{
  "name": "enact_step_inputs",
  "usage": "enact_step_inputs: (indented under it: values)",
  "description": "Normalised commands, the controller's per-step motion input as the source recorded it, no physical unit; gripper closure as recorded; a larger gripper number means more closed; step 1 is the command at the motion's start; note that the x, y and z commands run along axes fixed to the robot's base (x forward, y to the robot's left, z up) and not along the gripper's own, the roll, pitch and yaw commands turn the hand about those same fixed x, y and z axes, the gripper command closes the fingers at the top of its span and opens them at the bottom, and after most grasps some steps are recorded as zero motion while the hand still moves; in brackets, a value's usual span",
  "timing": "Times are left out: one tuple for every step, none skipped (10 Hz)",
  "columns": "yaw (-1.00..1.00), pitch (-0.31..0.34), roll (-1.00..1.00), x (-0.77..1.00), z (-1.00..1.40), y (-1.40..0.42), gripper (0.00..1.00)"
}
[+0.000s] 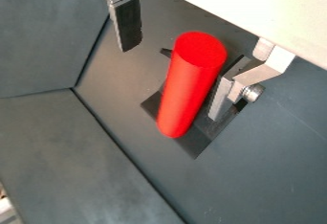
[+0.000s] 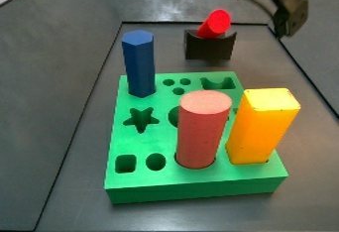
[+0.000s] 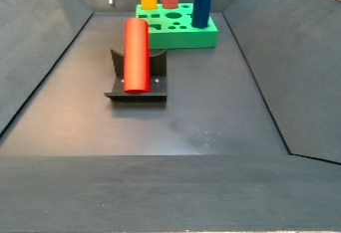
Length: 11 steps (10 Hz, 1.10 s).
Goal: Pick up the round object. Move up. Place the round object on the fixture. Regrasp the round object. Move to above the board. Insert the round object.
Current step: Regrasp the round object, then move to above the board.
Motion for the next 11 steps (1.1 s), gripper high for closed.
enact_step_inputs:
  values:
    - [0.1, -0.127, 0.08, 0.1, -1.0, 0.03, 0.0]
    - [0.05, -0.125, 0.08, 0.12, -0.98, 0.02, 0.0]
    - [0.02, -0.113, 0.08, 0.11, -0.8, 0.01, 0.0]
    - [-0.01, -0.096, 0.08, 0.1, -0.64, 0.01, 0.0]
    - [-0.02, -0.077, 0.08, 0.09, -0.47, 0.0, 0.0]
    - [-0.04, -0.049, 0.08, 0.08, -0.25, 0.0, 0.0]
    - [0.0, 0.0, 0.0, 0.0, 0.0, 0.0, 1.0]
    - [-0.05, -0.055, 0.11, 0.0, 1.0, 0.16, 1.0]
    - [-0.06, -0.06, 0.09, 0.0, 1.0, 0.15, 1.0]
    - [-0.07, -0.066, 0.07, -0.01, 1.0, 0.14, 1.0]
    - [-0.07, -0.061, 0.05, -0.02, 1.0, 0.14, 1.0]
